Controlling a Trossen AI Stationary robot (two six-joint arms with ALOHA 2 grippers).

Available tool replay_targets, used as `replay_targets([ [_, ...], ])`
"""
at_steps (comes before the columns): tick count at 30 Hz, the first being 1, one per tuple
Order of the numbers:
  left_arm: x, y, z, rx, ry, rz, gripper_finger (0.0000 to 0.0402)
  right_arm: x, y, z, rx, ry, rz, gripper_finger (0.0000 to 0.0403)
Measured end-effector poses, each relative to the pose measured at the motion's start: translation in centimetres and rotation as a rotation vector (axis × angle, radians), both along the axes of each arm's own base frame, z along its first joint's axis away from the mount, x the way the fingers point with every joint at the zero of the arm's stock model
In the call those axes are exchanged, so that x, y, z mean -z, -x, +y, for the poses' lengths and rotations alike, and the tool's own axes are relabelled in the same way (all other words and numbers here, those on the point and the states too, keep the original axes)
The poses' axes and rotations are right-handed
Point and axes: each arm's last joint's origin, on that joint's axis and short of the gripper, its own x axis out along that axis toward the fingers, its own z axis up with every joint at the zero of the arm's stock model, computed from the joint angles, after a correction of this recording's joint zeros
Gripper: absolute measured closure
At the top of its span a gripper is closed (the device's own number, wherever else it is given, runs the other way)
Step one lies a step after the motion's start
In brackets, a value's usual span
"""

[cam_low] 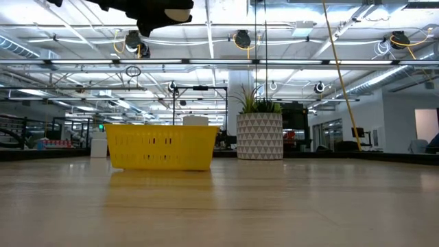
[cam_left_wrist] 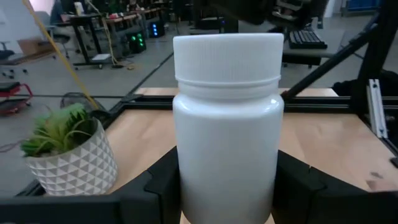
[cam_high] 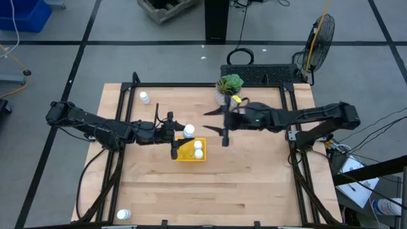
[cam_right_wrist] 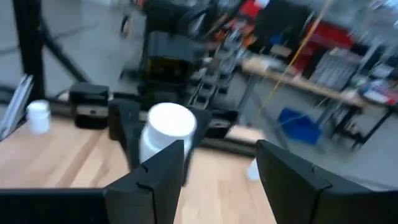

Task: Pick and place pill bottles into a basket
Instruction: Put the white pill bottle into the yellow bin

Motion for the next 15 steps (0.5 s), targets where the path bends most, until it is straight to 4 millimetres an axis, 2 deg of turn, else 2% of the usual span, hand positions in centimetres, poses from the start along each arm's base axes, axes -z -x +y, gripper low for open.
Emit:
replay_targets([
  [3,-0.1,-0.1,0.3,-0.011,-0.02,-0.012,0.0222,1.8,1.5,-0.3,0.006,-0.028,-0.077,0.021],
  [7,-0.4,-0.2,0.8,-0.016,-0.042,-0.032,0.0222,4.0,2.3,-0.5,-0.052,-0.072,-0.13,0.021],
  [11,-0.5,-0.2,1.1,0.013,-0.055,-0.037,0.0222,5.3,1.8,-0.6,-0.055,-0.078,-0.146,0.0188],
  [15,-0.4,-0.3,1.2,0.018,-0.058,-0.036,0.0222,6.1,0.7,-0.5,-0.091,-0.078,-0.196,0.0138],
])
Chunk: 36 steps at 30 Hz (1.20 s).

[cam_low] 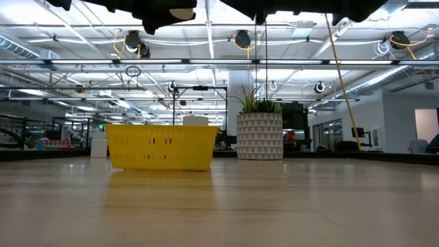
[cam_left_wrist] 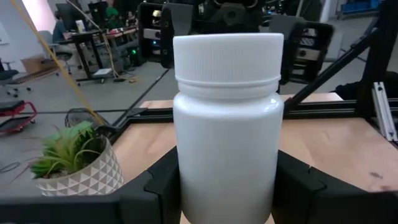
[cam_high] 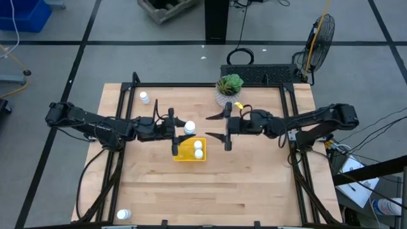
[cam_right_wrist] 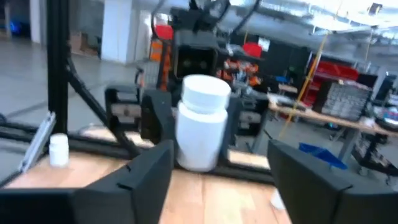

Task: Pick and place pill bottles into a basket
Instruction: Put the white pill bottle into the yellow bin

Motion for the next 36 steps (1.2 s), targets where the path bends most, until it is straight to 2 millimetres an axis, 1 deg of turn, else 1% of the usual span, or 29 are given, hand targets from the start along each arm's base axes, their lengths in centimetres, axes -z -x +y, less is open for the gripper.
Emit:
replay_targets([
  [4,-0.1,0.0,0.0,0.0,-0.001,-0.007,0.0222,0.5,-0.7,-0.2,-0.005,0.002,-0.04,0.0089],
  [7,-0.3,0.0,-0.1,0.014,-0.002,-0.026,0.0222,0.7,-1.0,-0.5,-0.001,-0.019,-0.058,0.0074],
  [10,-0.3,0.0,-0.2,0.037,-0.001,-0.031,0.0222,0.8,-1.2,-0.6,0.002,-0.025,-0.085,0.0075],
  [13,-0.4,0.0,-0.2,0.038,-0.005,-0.042,0.0222,1.0,-1.5,-0.6,-0.003,-0.025,-0.105,0.0085],
  [17,-0.5,0.0,-0.2,0.039,-0.011,-0.053,0.0222,0.8,-2.3,-0.5,-0.05,-0.037,-0.118,0.0096],
  [23,-0.6,0.0,-0.2,0.04,-0.011,-0.056,0.0222,0.3,-4.3,-0.4,-0.086,-0.032,-0.124,0.0104],
  [30,-0.6,0.0,-0.4,0.046,-0.012,-0.063,0.0222,0.8,-6.5,-0.3,-0.108,-0.034,-0.072,0.0105],
  [36,-0.6,0.0,-0.4,0.047,-0.014,-0.058,0.0222,0.9,-6.7,-0.3,-0.109,-0.031,-0.071,0.0105],
])
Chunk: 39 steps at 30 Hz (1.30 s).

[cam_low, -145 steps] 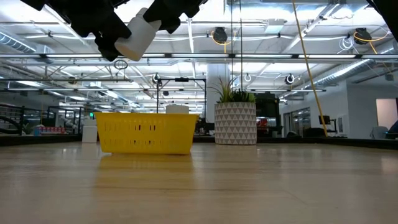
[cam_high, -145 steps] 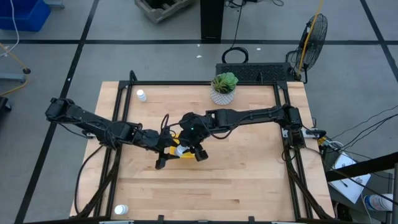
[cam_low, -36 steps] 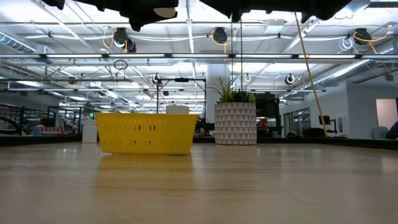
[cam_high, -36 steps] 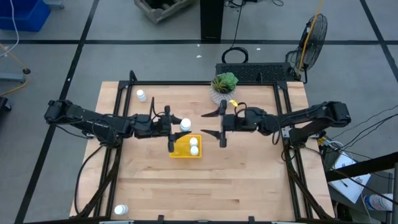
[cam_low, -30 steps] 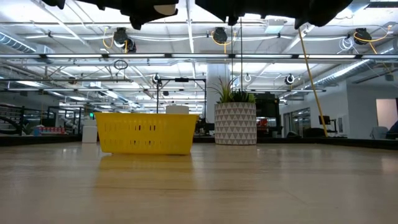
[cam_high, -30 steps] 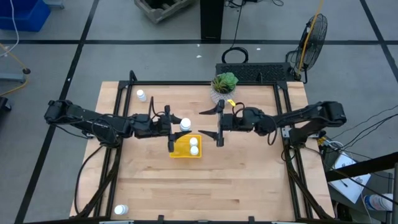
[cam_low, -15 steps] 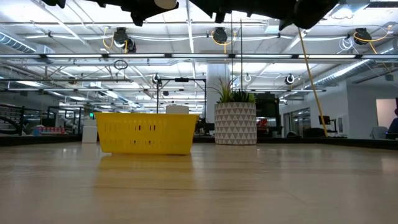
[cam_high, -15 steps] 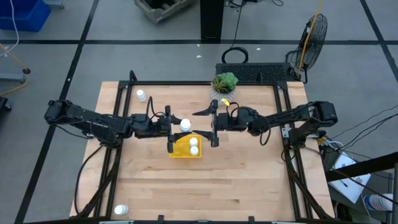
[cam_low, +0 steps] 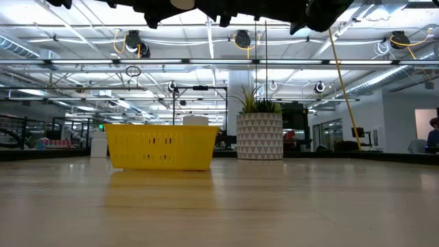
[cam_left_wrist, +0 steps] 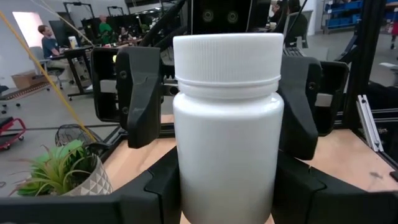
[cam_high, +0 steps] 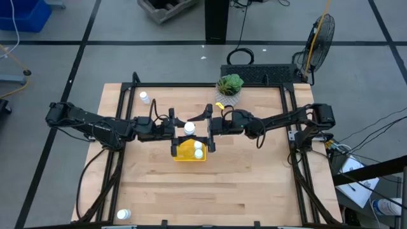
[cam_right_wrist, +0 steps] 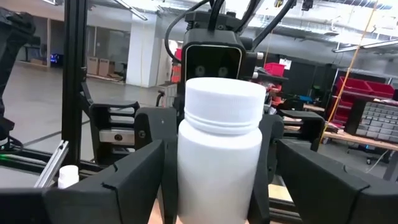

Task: Pick and place pill bottles into a basket
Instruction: Put the white pill bottle into the yellow bin

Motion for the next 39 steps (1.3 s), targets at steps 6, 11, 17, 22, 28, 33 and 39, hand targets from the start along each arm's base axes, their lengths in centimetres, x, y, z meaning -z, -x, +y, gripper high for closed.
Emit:
replay_targets([
  [6,0.04,0.0,0.0,0.0,0.001,0.004,0.0222,-0.05,0.01,0.02,-0.006,0.005,-0.005,0.0106],
  [11,0.34,0.02,0.0,-0.002,0.01,0.034,0.0222,-0.19,0.08,-0.03,-0.023,0.003,-0.01,0.0106],
  [17,0.33,0.01,0.01,-0.003,0.011,0.032,0.0222,-0.03,0.05,-0.14,-0.019,0.002,0.007,0.0106],
  [22,0.33,0.01,0.01,-0.003,0.012,0.032,0.0222,-0.03,0.05,-0.14,-0.02,-0.006,0.007,0.0106],
  [28,0.33,0.01,0.01,-0.003,0.014,0.032,0.0222,-0.03,0.05,-0.14,-0.021,-0.01,0.008,0.0106],
  [33,0.33,0.02,0.01,-0.004,0.017,0.032,0.0222,-0.23,-0.09,-0.16,-0.024,-0.024,0.015,0.0106],
  [39,0.33,0.01,0.01,-0.004,0.017,0.032,0.0222,-0.53,-0.3,-0.16,-0.024,-0.024,0.027,0.0106],
])
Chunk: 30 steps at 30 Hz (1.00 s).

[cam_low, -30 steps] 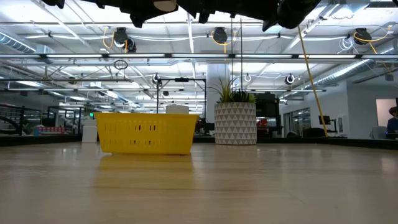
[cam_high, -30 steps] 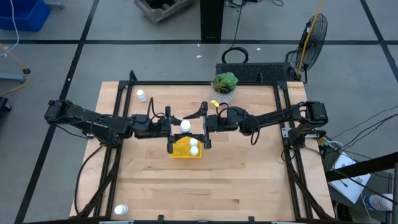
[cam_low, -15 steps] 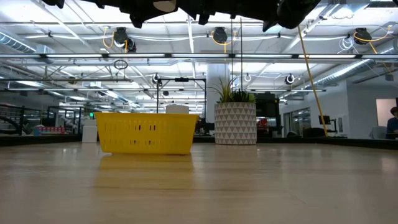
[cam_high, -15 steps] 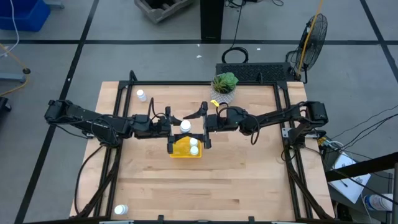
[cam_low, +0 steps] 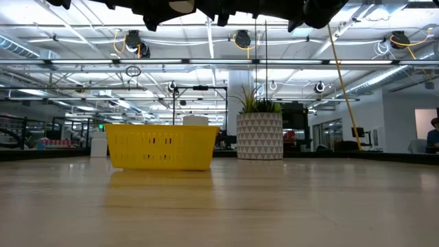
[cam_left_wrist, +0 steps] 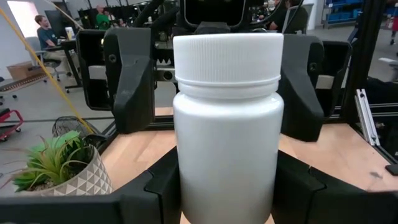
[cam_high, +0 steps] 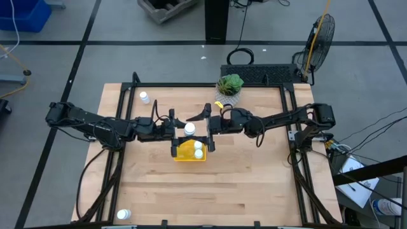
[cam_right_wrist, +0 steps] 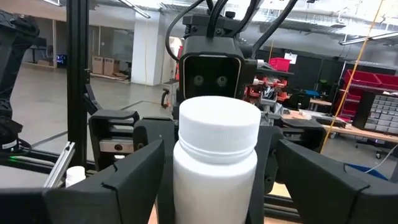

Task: Pick and place pill bottles into a basket
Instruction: Put the white pill bottle into the yellow bin

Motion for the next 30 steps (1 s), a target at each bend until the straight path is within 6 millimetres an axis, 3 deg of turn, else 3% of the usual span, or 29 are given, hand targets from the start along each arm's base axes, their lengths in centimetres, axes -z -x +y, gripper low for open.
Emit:
replay_targets([
  [11,-0.1,0.0,0.0,0.001,-0.002,-0.007,0.0222,0.5,-0.2,0.0,-0.002,-0.006,0.021,0.0122],
  [22,0.1,0.0,0.0,0.004,-0.009,0.005,0.0224,0.6,-0.2,0.0,-0.027,-0.008,0.029,0.0247],
  [30,0.3,1.1,-0.1,0.052,0.027,0.101,0.0103,1.1,-0.3,0.1,-0.052,-0.009,0.089,0.0247],
])
